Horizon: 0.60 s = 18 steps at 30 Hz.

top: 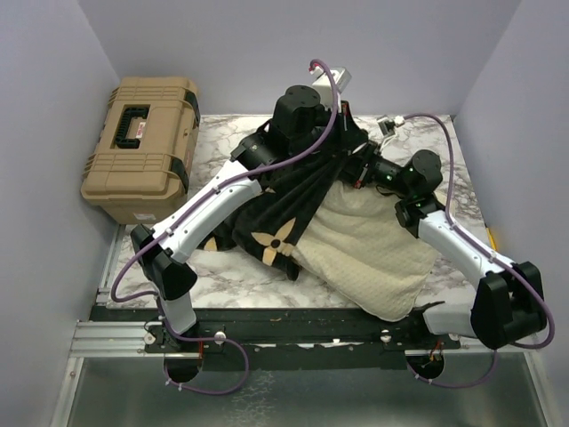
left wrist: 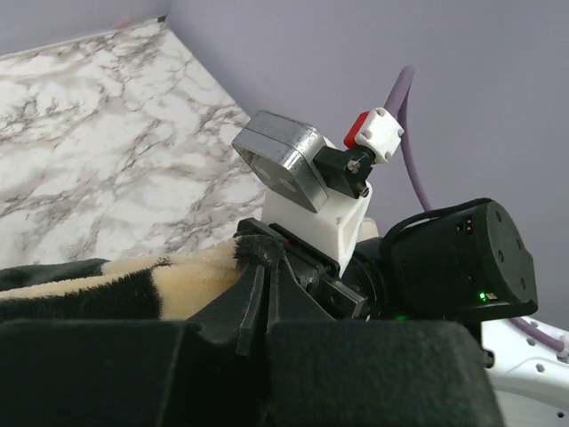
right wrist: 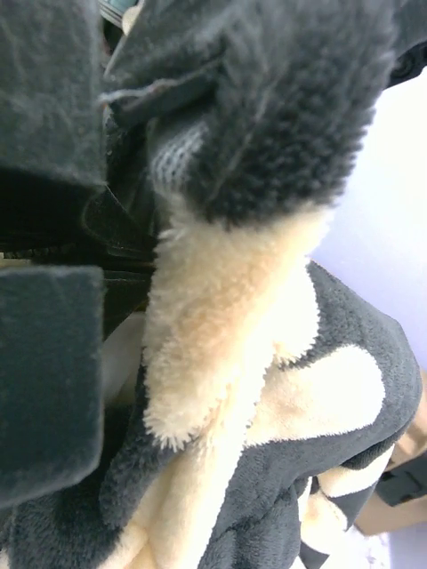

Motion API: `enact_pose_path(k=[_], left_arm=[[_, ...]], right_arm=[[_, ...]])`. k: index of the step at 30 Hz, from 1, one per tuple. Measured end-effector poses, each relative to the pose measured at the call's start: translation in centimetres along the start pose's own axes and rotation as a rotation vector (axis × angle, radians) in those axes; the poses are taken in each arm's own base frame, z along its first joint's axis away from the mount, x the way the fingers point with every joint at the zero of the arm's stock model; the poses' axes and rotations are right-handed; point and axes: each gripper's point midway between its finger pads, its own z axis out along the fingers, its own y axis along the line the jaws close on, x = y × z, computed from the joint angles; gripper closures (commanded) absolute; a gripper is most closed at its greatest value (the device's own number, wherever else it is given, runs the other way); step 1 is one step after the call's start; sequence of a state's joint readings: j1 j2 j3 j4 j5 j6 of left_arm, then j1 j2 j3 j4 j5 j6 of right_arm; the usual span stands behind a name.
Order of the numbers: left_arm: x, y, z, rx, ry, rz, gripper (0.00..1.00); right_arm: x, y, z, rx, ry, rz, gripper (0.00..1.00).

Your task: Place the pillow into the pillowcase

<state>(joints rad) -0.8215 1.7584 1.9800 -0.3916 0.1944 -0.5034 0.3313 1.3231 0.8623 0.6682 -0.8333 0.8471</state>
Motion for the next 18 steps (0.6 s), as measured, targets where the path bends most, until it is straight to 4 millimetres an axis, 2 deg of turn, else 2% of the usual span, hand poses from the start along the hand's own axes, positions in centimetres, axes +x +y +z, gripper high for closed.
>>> enact_pose_path(k=[4,9,14,18], left_arm=[[-1.1,-2.5,-0.3,0.052,-0.040,-0.002,1.00],[-2.0,-6.1,-1.9,0.132,-0.074,-0.021,1.00],[-0.7,-9.0,-2.6,0.204,-0.066,-0.033,1.00],[1.1,-9.8,-3.6,0.222,-0.058,-0.033,1.00]], right_arm=[[-2.0,1.7,-0.5,-0.004,-0.074,-0.042,1.00],[-4.2,3.3,-0.7,-0.005,-0.148,-0.054,1.00],[-6.4,4.3,-1.7,0.027,-0.240,-0.038,1.00],[-8.1,4.8,-3.2,0.070,-0.305,-0.037,1.00]])
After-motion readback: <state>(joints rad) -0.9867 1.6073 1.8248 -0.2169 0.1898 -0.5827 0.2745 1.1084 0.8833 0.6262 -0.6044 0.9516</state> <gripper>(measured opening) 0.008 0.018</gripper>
